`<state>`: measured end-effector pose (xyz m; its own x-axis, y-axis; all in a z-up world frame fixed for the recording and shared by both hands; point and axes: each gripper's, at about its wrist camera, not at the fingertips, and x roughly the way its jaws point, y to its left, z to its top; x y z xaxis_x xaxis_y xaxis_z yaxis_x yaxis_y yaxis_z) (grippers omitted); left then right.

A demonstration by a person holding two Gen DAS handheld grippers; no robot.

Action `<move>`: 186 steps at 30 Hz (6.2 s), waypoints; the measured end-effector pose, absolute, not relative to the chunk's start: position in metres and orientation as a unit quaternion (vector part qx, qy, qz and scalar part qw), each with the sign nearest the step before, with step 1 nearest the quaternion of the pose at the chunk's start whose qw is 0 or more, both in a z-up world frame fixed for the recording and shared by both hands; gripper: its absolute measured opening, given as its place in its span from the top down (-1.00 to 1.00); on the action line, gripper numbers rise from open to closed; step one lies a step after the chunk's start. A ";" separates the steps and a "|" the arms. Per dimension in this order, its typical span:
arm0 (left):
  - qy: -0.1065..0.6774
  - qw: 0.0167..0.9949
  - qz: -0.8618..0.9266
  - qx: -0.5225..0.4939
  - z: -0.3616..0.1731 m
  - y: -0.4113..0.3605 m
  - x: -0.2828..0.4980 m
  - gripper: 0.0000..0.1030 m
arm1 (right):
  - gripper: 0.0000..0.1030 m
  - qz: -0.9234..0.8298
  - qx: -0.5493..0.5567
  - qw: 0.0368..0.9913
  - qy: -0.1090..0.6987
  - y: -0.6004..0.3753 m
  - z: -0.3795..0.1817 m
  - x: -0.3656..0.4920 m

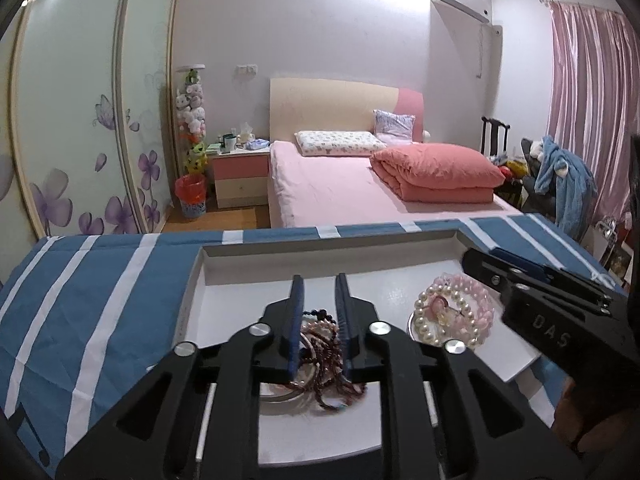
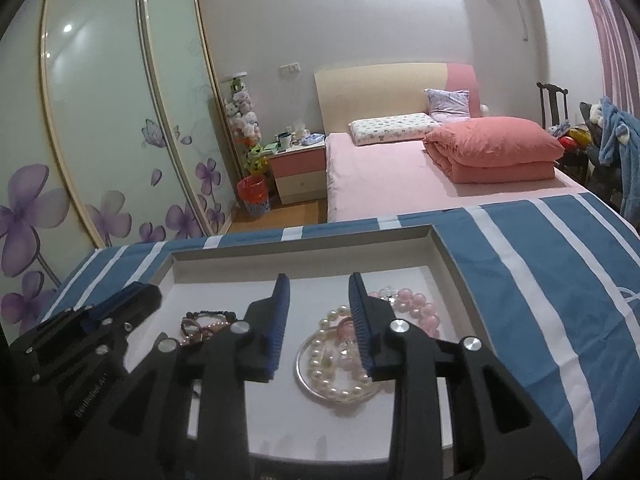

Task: Organize jewelry

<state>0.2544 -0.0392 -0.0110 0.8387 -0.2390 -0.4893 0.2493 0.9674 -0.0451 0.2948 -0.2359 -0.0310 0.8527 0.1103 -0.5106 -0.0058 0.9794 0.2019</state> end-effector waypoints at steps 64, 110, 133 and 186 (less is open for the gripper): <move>0.413 0.881 -0.203 0.107 -0.074 -0.141 0.196 0.29 | 0.58 0.027 0.078 0.900 0.428 -0.290 -0.090 0.202; 0.427 0.896 -0.099 0.066 -0.073 -0.030 0.190 0.72 | 0.57 0.075 -0.009 0.898 0.434 -0.216 -0.089 0.202; 0.429 0.898 -0.094 0.038 -0.072 -0.022 0.185 0.73 | 0.58 0.063 0.006 0.898 0.436 -0.214 -0.089 0.194; 0.173 0.981 -0.085 0.023 0.008 -0.030 0.186 0.73 | 0.58 0.003 0.012 0.992 0.127 -0.214 0.020 0.202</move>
<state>0.1857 -0.0297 0.0081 0.9259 -0.1589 -0.3428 0.1745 0.9845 0.0149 0.2017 -0.2139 0.0196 0.9679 0.0081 -0.2511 -0.0020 0.9997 0.0248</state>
